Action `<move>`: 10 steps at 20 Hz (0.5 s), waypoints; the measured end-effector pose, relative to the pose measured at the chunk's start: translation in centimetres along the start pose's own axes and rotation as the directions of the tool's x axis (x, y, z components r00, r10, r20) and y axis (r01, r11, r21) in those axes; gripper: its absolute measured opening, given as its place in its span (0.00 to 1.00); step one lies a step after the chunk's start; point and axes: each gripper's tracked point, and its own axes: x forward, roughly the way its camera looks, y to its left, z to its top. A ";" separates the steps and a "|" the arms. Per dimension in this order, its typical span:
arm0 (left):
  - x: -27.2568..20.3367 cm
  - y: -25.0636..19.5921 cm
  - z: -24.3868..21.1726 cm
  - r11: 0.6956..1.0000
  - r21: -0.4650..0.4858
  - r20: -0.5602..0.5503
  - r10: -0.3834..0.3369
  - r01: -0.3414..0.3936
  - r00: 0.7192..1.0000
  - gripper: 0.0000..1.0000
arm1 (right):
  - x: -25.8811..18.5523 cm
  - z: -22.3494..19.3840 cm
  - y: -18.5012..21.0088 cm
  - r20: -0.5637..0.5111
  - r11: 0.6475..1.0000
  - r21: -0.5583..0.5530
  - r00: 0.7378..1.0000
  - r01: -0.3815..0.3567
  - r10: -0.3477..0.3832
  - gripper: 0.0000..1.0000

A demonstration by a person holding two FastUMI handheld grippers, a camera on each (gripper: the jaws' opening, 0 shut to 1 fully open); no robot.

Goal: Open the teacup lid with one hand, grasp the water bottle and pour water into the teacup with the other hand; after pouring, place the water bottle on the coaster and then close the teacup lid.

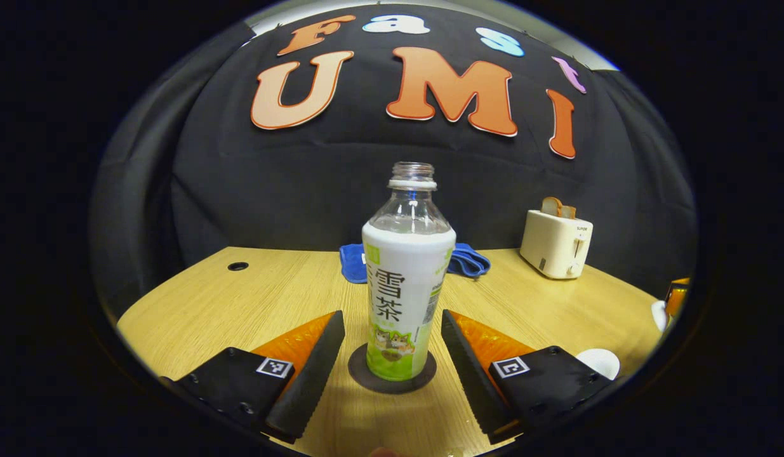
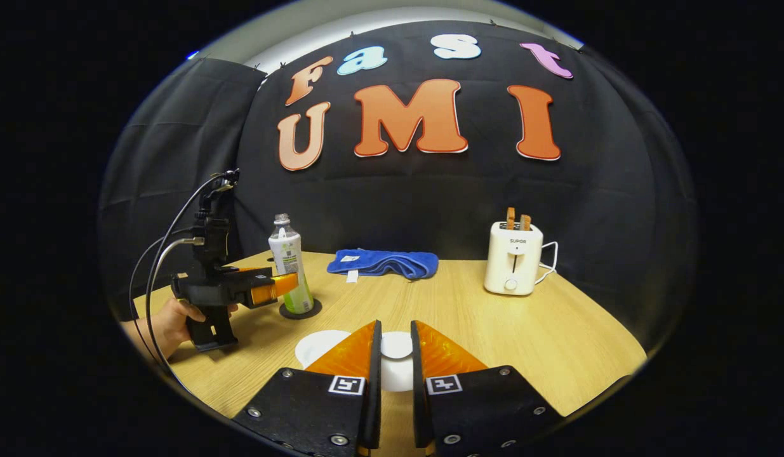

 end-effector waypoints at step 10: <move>-6.1 0.2 2.3 0.993 0.102 0.143 0.045 -0.059 0.989 0.98 | 2.8 -0.9 4.3 -0.018 0.998 0.007 0.997 -0.069 0.069 0.21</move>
